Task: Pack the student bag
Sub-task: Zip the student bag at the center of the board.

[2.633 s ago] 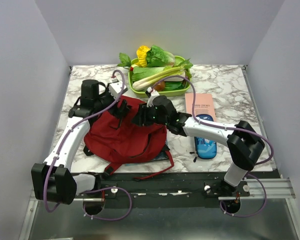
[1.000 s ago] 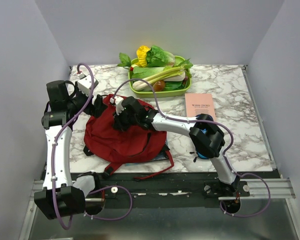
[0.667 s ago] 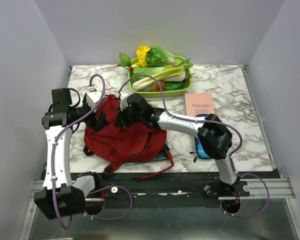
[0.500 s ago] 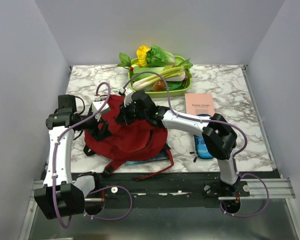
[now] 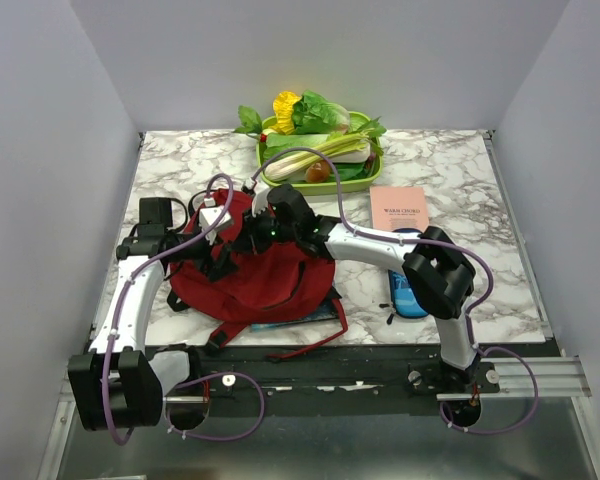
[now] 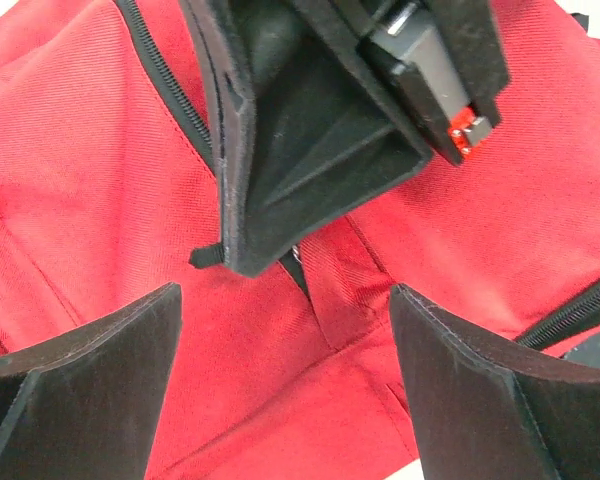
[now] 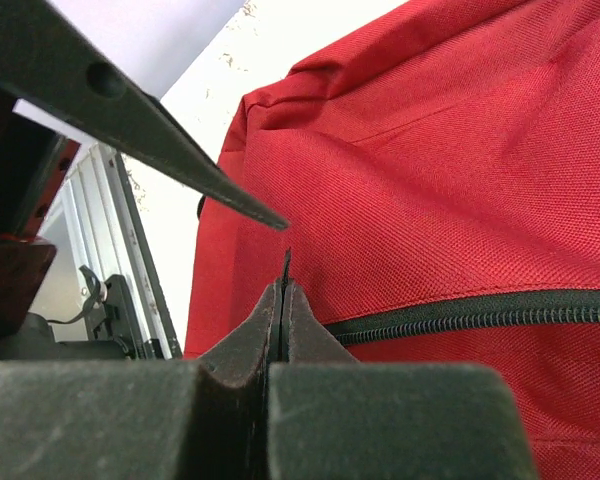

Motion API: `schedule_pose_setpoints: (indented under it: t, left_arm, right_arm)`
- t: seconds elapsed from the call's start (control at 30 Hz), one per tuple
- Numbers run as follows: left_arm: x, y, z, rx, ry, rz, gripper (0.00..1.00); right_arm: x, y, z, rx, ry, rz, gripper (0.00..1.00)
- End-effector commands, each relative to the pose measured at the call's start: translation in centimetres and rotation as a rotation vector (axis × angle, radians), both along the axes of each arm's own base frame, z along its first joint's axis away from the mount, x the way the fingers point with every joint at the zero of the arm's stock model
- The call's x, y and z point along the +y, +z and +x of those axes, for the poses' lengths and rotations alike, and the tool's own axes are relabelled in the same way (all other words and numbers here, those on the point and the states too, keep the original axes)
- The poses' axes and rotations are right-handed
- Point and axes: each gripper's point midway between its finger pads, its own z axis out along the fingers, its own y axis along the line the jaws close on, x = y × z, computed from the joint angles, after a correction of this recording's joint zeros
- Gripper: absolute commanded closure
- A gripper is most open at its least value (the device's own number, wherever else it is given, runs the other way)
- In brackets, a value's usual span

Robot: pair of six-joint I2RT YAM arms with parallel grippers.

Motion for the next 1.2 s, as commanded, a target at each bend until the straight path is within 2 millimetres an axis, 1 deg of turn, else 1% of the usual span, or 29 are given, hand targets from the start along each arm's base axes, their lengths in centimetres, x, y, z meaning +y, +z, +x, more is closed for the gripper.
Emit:
schedule_pose_setpoints:
  t: [0.0, 0.1, 0.13, 0.23, 0.3, 0.4, 0.43, 0.5, 0.53, 0.6, 0.63, 0.67, 0.77, 0.8, 0.9, 0.93, 0.97, 1.0, 1.03, 1.07, 1.1, 1.13, 1.17]
  left_arm:
    - [-0.5, -0.4, 1.7, -0.059, -0.011, -0.013, 0.10]
    - [-1.0, -1.0, 0.5, -0.023, -0.061, -0.016, 0.14]
    - [-1.2, -1.4, -0.3, 0.010, -0.074, -0.021, 0.17]
    - [-1.4, -2.1, -1.4, 0.036, -0.112, -0.010, 0.20]
    - [-1.4, -2.5, -1.6, 0.037, -0.112, -0.002, 0.23]
    - [-1.2, -2.8, -1.4, 0.029, -0.109, 0.021, 0.39]
    - [-1.2, -2.8, -1.3, 0.022, -0.112, 0.028, 0.49]
    - [-1.2, -2.8, -1.4, 0.019, -0.118, 0.036, 0.57]
    - [-1.3, -2.7, -1.4, 0.015, -0.123, 0.037, 0.62]
    - [-1.5, -2.7, -1.4, 0.018, -0.126, 0.035, 0.68]
    - [-1.5, -2.7, -1.2, 0.012, -0.124, 0.034, 0.74]
    - [-1.6, -2.7, -1.2, 0.017, -0.120, 0.029, 0.76]
    - [-1.6, -2.3, -0.9, 0.011, -0.114, 0.024, 0.78]
    - [-1.6, -2.2, -0.8, 0.008, -0.116, 0.023, 0.79]
    - [-1.7, -1.6, -0.7, 0.004, -0.118, 0.019, 0.82]
    - [-1.7, -1.3, -0.6, -0.002, -0.120, 0.019, 0.83]
    - [-2.4, -1.2, -1.0, 0.001, -0.148, 0.018, 0.83]
    - [-2.4, -1.1, -1.0, -0.003, -0.150, 0.019, 0.84]
    - [-2.4, -0.9, -1.1, 0.001, -0.153, 0.020, 0.85]
    - [-2.4, -0.8, -1.1, -0.001, -0.156, 0.022, 0.86]
    - [-2.4, -0.8, -1.2, 0.000, -0.161, 0.023, 0.86]
    - [-2.4, -0.6, -1.3, 0.003, -0.165, 0.024, 0.87]
    - [-2.4, -0.6, -1.4, 0.001, -0.168, 0.026, 0.88]
  right_arm:
    - [-0.1, 2.9, -0.2, -0.017, 0.011, 0.069, 0.99]
    - [-0.2, 2.8, 0.0, -0.019, 0.002, 0.061, 0.99]
    - [-0.3, 2.8, 0.3, -0.018, -0.005, 0.061, 0.99]
    - [-0.3, 3.0, 0.4, -0.016, -0.007, 0.066, 0.99]
    - [-0.3, 3.2, 0.5, -0.017, -0.009, 0.069, 0.99]
    - [-0.3, 3.1, 0.6, -0.018, -0.009, 0.066, 0.99]
    - [-0.3, 3.0, 0.6, -0.016, -0.009, 0.064, 0.99]
    - [-0.4, 2.9, 0.7, -0.017, -0.010, 0.060, 0.99]
    - [-0.4, 2.8, 0.9, -0.016, -0.013, 0.059, 0.99]
    - [-0.3, 2.5, 1.2, -0.012, -0.014, 0.055, 0.99]
    - [-0.1, 3.0, 1.4, -0.017, -0.014, 0.062, 0.99]
    - [0.0, 2.5, 1.5, -0.013, -0.014, 0.053, 0.99]
    - [0.1, 2.4, 2.3, -0.012, -0.025, 0.041, 0.99]
    - [0.1, 1.6, 2.8, -0.005, -0.036, 0.027, 0.99]
    - [-0.3, 0.8, 4.1, 0.002, -0.066, 0.013, 0.99]
    - [-0.6, -0.1, 5.0, 0.011, -0.085, 0.000, 0.99]
    - [-0.8, -0.3, 5.4, 0.013, -0.094, -0.004, 0.99]
    - [-0.8, -0.3, 6.0, 0.010, -0.104, -0.004, 0.99]
    - [-1.2, -0.9, 6.9, 0.011, -0.120, -0.015, 0.99]
    - [-1.5, -1.4, 7.2, 0.011, -0.123, -0.033, 0.99]
    - [-1.4, -1.0, 7.8, 0.001, -0.132, -0.034, 0.99]
    - [-1.8, -1.3, 8.6, -0.004, -0.151, -0.048, 0.99]
    - [-2.0, -2.1, 8.9, 0.000, -0.154, -0.068, 0.99]
